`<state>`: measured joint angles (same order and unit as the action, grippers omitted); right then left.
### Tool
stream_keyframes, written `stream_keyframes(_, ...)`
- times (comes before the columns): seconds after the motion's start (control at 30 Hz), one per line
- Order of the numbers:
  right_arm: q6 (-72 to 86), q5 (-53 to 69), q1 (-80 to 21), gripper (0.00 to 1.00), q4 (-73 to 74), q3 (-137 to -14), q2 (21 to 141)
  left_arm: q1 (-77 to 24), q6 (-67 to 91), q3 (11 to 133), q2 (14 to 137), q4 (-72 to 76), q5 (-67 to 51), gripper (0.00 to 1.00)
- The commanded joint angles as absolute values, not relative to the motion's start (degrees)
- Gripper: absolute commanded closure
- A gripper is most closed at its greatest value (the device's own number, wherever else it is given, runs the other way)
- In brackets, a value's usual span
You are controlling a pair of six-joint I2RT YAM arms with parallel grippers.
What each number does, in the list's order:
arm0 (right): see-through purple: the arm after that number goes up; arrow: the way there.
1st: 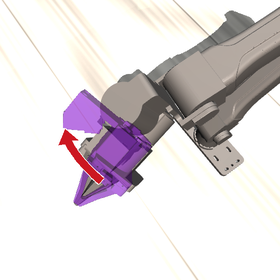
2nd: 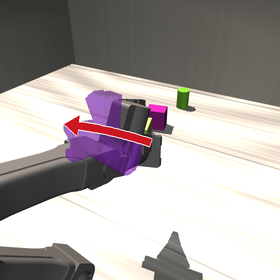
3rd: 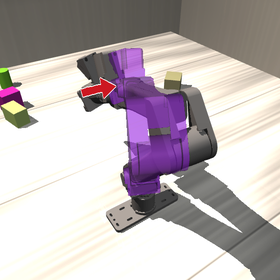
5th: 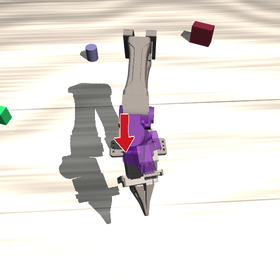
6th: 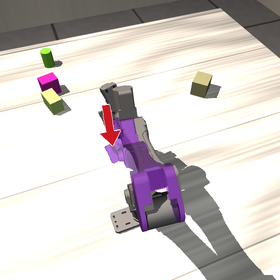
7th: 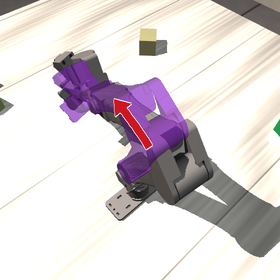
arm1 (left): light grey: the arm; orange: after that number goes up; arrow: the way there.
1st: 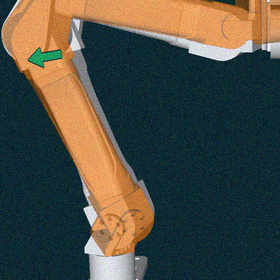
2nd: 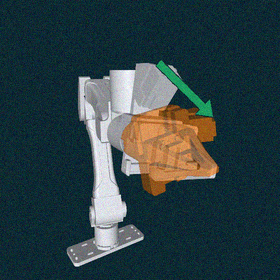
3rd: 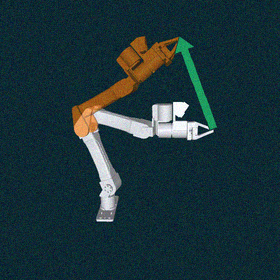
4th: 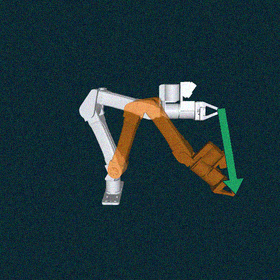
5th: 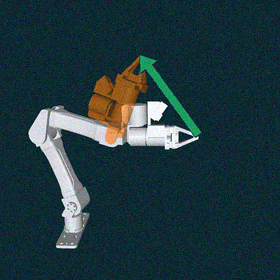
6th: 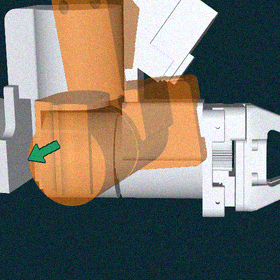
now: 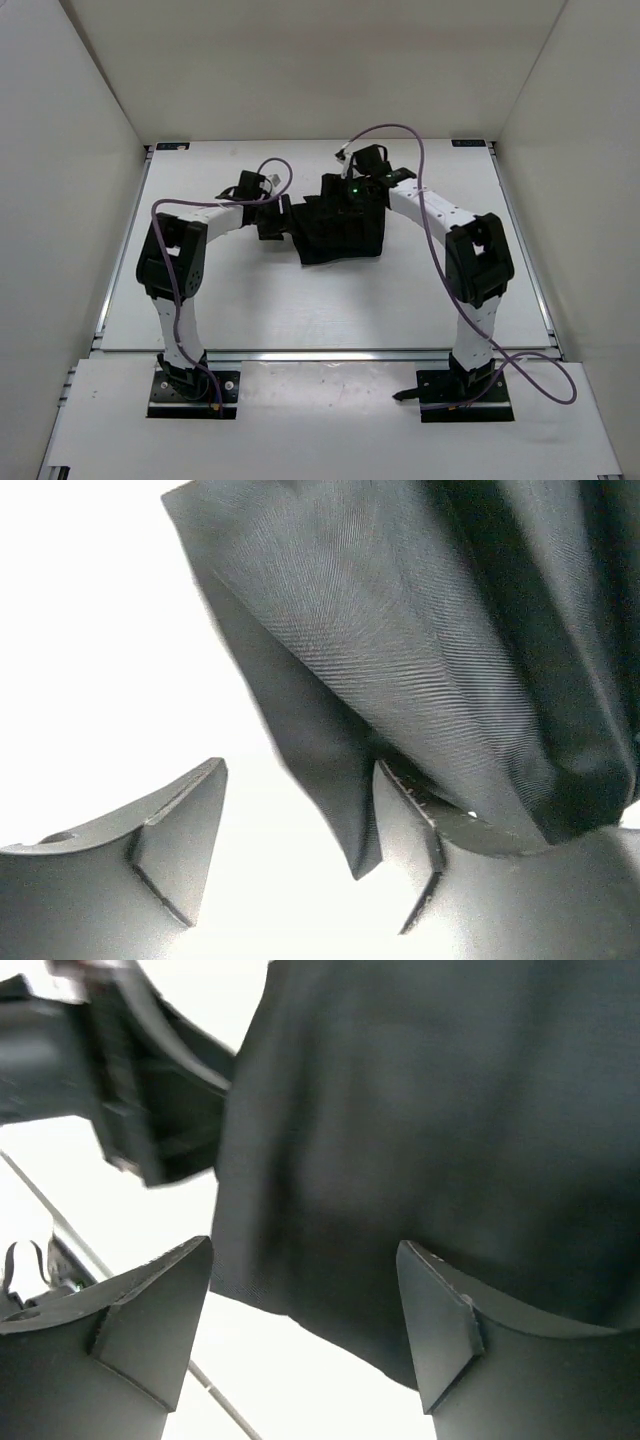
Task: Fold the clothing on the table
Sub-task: Fold the skirt
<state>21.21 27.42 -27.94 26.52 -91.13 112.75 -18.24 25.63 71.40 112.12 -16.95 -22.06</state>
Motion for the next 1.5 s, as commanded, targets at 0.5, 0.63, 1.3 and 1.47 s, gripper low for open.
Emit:
stream_keyframes(0.5,20.83,25.22,-17.31,1.00,16.36,-69.36,100.19,-23.27,29.79,77.96,99.66,-15.57,-27.07,0.54)
stream_keyframes(0.63,21.62,26.89,-19.07,1.00,13.54,-68.12,104.22,-27.50,31.46,73.24,101.16,-11.53,-28.48,0.77)
stream_keyframes(1.3,15.84,35.27,-11.16,0.53,25.36,-82.50,99.23,-23.47,27.07,68.02,101.26,-16.07,-26.45,0.61)
stream_keyframes(1.47,12.39,24.79,-11.08,0.53,32.87,-83.68,93.62,-24.25,20.77,73.63,93.96,-28.87,-20.95,0.35)
